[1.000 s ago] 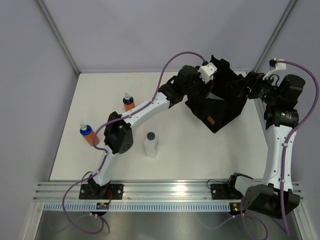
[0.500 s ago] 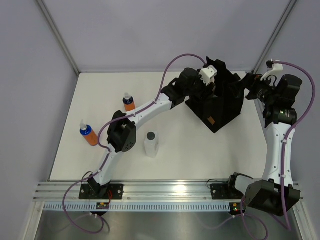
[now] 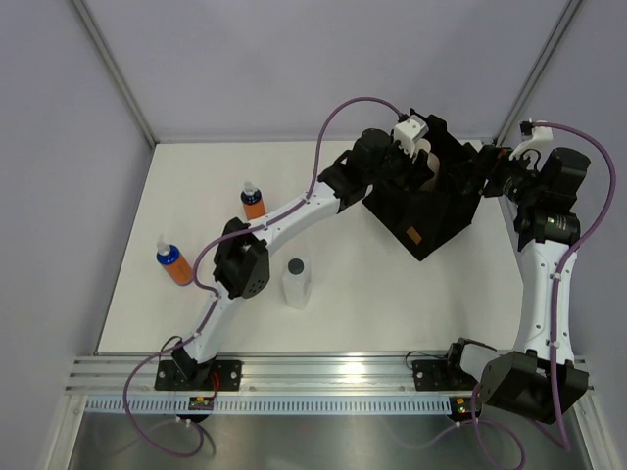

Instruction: Place the personal care products into the canvas bag

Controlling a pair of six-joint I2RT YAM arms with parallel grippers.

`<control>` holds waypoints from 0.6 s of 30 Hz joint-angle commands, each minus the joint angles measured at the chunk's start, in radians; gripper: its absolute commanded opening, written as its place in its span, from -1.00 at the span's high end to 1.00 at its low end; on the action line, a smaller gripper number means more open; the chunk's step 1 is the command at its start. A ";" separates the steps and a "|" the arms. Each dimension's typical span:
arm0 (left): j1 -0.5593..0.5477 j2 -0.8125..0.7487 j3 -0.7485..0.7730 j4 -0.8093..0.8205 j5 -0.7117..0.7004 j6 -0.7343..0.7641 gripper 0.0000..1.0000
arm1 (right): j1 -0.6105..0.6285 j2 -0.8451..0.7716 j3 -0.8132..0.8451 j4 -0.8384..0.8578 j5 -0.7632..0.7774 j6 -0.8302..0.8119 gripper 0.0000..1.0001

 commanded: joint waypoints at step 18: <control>-0.035 0.030 0.009 0.002 -0.070 0.065 -0.84 | -0.004 0.010 -0.018 0.010 -0.017 -0.049 -0.99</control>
